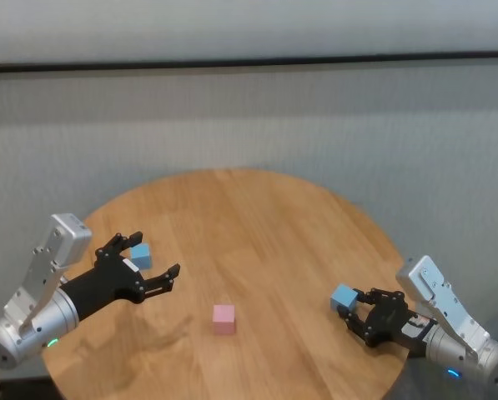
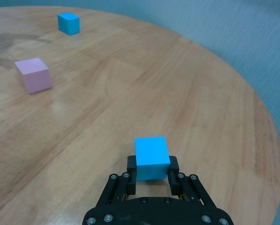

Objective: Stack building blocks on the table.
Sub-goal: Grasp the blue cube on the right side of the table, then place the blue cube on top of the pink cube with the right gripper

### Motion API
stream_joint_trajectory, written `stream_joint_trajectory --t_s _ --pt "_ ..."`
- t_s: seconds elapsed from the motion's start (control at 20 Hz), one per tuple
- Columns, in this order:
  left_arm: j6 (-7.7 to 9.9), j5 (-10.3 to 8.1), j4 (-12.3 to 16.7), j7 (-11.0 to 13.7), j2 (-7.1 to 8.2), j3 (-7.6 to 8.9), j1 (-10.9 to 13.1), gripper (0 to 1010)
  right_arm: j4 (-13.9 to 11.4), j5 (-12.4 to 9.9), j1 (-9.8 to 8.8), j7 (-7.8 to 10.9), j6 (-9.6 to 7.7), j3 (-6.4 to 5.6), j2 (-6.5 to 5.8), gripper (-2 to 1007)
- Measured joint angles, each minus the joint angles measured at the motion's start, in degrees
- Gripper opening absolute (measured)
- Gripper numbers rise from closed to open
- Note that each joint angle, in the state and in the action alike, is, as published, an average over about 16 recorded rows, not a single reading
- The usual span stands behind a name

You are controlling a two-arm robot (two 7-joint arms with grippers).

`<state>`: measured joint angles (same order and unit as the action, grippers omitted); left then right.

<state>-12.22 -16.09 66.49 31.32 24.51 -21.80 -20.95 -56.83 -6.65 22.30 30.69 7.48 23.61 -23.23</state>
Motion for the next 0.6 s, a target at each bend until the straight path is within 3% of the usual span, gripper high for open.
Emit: stream_joint_trajectory --t_s 0.35,0.6 --pt "0.00 0.00 0.00 0.00 0.00 0.00 0.00 1000 -0.78 -0.34 -0.20 -0.11 0.02 -0.39 0.14 372" --pt "0.00 0.00 0.00 0.00 0.00 0.00 0.00 1000 -3.33 -1.51 -0.88 0.12 -0.55 -0.99 0.19 371"
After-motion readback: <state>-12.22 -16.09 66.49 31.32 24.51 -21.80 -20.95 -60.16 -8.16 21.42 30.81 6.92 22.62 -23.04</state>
